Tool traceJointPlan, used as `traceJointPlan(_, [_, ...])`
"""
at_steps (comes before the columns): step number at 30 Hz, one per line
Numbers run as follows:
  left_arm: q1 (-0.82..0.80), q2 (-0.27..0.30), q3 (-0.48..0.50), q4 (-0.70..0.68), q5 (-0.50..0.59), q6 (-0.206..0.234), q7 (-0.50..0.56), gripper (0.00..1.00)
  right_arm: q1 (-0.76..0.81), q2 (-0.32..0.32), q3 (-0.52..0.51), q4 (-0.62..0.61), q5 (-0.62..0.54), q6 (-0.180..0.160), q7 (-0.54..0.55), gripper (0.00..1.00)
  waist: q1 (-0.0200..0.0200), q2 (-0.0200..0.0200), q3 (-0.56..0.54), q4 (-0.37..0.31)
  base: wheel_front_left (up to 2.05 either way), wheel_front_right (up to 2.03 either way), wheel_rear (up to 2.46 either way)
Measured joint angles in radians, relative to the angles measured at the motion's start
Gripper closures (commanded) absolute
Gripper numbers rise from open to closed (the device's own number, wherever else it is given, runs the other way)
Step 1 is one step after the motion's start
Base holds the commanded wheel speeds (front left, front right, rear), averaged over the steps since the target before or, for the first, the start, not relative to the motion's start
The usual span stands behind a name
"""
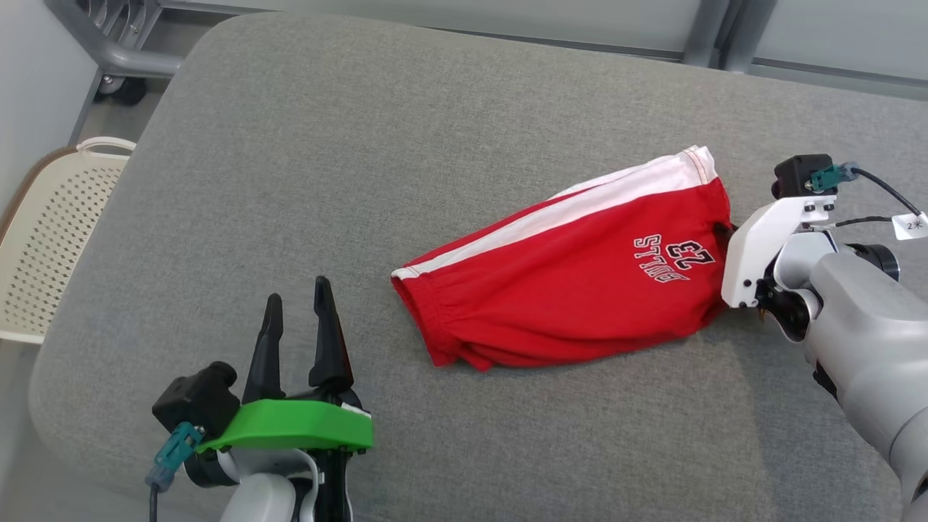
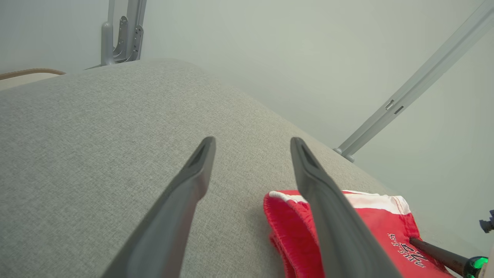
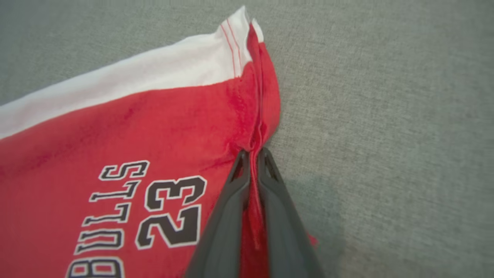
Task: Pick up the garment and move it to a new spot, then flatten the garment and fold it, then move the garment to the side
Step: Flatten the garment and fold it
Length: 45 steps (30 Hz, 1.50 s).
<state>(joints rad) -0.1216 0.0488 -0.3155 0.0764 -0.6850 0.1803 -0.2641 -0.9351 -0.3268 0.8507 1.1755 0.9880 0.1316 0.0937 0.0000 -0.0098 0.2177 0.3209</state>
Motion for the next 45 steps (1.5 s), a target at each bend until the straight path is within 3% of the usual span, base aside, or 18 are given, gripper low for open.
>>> traceJointPlan(17, [0.042, 0.000, -0.004, 0.017, 0.029, -0.014, 0.000, 0.00, 0.183, -0.032, -0.101, -0.141, 0.147, 0.000, -0.243, 1.00, 0.0000, 0.0000, -0.049, -0.123, 0.00, 0.00, 0.00])
traceJointPlan(26, [0.066, 0.000, 0.004, 0.014, 0.066, -0.032, 0.000, 0.00, 0.344, -0.005, -0.216, -0.198, 0.187, 0.000, -0.351, 1.00, 0.0000, 0.0000, -0.080, -0.211, 0.00, 0.00, 0.00])
traceJointPlan(36, [0.071, 0.000, 0.017, 0.017, 0.107, -0.040, 0.000, 0.00, 0.451, 0.048, -0.481, -0.300, -0.009, 0.000, -0.356, 1.00, 0.0000, 0.0000, -0.096, -0.271, 0.00, 0.00, 0.00])
traceJointPlan(45, [0.074, 0.000, 0.016, 0.022, 0.109, -0.044, 0.000, 0.00, 0.496, 0.090, -0.570, -0.322, -0.112, 0.000, -0.356, 1.00, 0.0000, 0.0000, -0.106, -0.277, 0.00, 0.00, 0.00])
